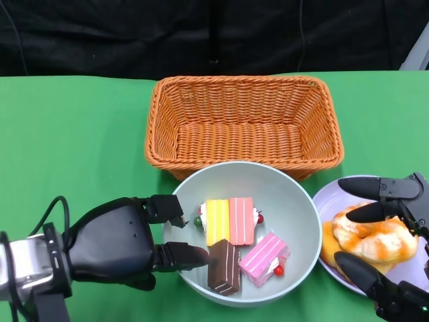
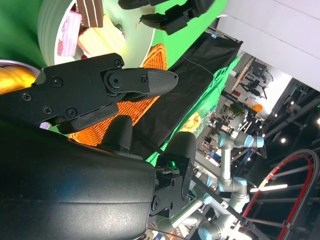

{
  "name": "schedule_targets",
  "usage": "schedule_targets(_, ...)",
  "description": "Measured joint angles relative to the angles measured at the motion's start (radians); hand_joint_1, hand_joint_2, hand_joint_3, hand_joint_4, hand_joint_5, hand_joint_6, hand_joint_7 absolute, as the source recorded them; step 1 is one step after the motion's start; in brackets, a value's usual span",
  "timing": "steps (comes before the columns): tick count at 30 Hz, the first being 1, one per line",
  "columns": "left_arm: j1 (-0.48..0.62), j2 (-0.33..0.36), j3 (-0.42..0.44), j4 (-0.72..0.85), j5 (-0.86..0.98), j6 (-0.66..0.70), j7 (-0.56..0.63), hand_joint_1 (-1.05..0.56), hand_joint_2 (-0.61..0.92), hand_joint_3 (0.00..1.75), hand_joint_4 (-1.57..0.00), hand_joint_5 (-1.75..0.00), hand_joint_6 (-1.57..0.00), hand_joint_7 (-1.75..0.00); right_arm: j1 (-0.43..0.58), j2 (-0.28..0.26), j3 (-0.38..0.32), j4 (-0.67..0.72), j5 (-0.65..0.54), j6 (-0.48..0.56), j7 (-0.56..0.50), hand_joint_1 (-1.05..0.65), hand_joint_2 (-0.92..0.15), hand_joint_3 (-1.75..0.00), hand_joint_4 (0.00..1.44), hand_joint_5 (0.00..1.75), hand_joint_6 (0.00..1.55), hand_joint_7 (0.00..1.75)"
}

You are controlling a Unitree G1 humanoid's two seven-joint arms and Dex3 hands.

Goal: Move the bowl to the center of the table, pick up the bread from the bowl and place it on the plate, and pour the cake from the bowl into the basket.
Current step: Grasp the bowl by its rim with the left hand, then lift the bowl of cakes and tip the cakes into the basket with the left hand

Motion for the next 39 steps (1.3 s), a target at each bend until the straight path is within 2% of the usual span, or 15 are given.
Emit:
schedule_targets(2,-0.027,-0.004,-0.041,0.031,0.019,0.021,0.036,-0.46,0.84,0.0,-0.27,-1.11,-0.74,-0.09,0.0,0.0,0.0,0.0,-0.002,0.0,0.0,-0.43,-0.92,-0.35,0.08,1.38,0.0,1.11)
schedule_targets(6,-0.101,-0.036,-0.147,0.144,0.085,0.078,0.225,-0.39,0.84,0.0,-0.5,-1.17,-0.97,-0.17,0.002,0.003,0.005,0.0,0.0,0.001,-0.001,-0.42,-0.92,-0.35,0.08,1.39,0.0,1.11)
schedule_targets(11,-0.19,-0.099,-0.29,0.31,0.137,0.126,0.454,-0.37,0.79,0.0,-0.6,-1.27,-1.14,-0.23,0.007,0.005,0.009,0.0,0.003,-0.001,-0.002,-0.41,-0.92,-0.35,0.08,1.4,0.0,1.12)
schedule_targets(12,-0.199,-0.112,-0.315,0.332,0.148,0.141,0.499,-0.38,0.79,0.0,-0.65,-1.5,-1.14,-0.39,0.008,0.005,0.009,0.0,0.003,-0.001,-0.002,-0.4,-0.92,-0.35,0.08,1.4,0.0,1.12)
schedule_targets(13,-0.206,-0.124,-0.337,0.347,0.161,0.163,0.549,-0.37,0.79,0.0,-0.72,-1.64,-1.0,-0.82,0.009,0.005,0.009,0.0,0.003,-0.002,-0.002,-0.39,-0.92,-0.35,0.08,1.4,0.0,1.12)
schedule_targets(14,-0.213,-0.133,-0.355,0.357,0.169,0.178,0.593,-0.37,0.79,0.0,-0.75,-1.69,-0.93,-1.0,0.009,0.005,0.009,0.0,0.004,-0.002,-0.002,-0.39,-0.92,-0.35,0.08,1.41,0.0,1.12)
schedule_targets(15,-0.219,-0.141,-0.369,0.366,0.17,0.189,0.625,-0.37,0.79,0.0,-0.76,-1.72,-0.9,-1.09,0.009,0.006,0.009,0.0,0.004,-0.002,-0.003,-0.39,-0.92,-0.35,0.08,1.41,0.0,1.13)
schedule_targets(16,-0.226,-0.143,-0.381,0.371,0.17,0.201,0.648,-0.37,0.82,0.01,-0.86,-1.74,-0.85,-1.33,0.009,0.006,0.009,0.0,0.006,-0.004,-0.003,-0.39,-0.92,-0.35,0.08,1.41,0.0,1.13)
schedule_targets(19,-0.233,-0.135,-0.406,0.361,0.169,0.211,0.672,-0.32,0.86,0.02,-0.93,-1.75,-0.77,-1.58,0.009,0.009,0.008,0.006,0.012,-0.02,-0.01,-0.4,-0.92,-0.35,0.11,1.42,0.0,1.15)
schedule_targets(23,-0.233,-0.113,-0.425,0.341,0.165,0.208,0.672,-0.31,0.87,0.02,-0.94,-1.75,-0.75,-1.62,0.009,0.013,0.007,0.019,0.011,-0.038,-0.018,-0.41,-0.92,-0.35,0.12,1.42,0.0,1.16)
schedule_targets(26,-0.229,-0.058,-0.426,0.261,0.157,0.187,0.648,-0.38,0.88,0.01,-0.91,-1.75,-0.8,-1.39,0.002,0.036,-0.002,0.044,-0.004,-0.092,-0.067,-0.39,-0.91,-0.4,0.16,1.49,0.0,1.24)
schedule_targets(29,-0.225,0.005,-0.414,0.191,0.12,0.147,0.609,-0.33,0.89,0.02,-0.91,-1.75,-0.82,-1.42,-0.013,0.053,-0.017,0.076,-0.027,-0.16,-0.126,-0.37,-0.8,-0.64,0.18,1.55,0.0,1.26)
schedule_targets(33,-0.202,0.04,-0.388,0.138,0.08,0.123,0.557,-0.37,0.9,0.01,-0.92,-1.75,-0.89,-1.29,-0.025,0.055,-0.022,0.11,-0.032,-0.206,-0.152,-0.4,-0.77,-0.7,0.16,1.54,0.0,1.26)
schedule_targets(37,-0.152,0.083,-0.343,0.067,0.04,0.1,0.506,-0.3,0.91,0.01,-0.94,-1.75,-0.82,-1.52,-0.029,0.055,-0.024,0.117,-0.034,-0.219,-0.158,-0.43,-0.77,-0.7,0.19,1.55,0.0,1.28)
schedule_targets(39,-0.133,0.099,-0.316,0.04,0.02,0.094,0.501,-0.29,0.91,0.01,-0.94,-1.75,-0.8,-1.57,-0.026,0.055,-0.025,0.118,-0.038,-0.219,-0.158,-0.44,-0.77,-0.69,0.19,1.55,0.0,1.29)
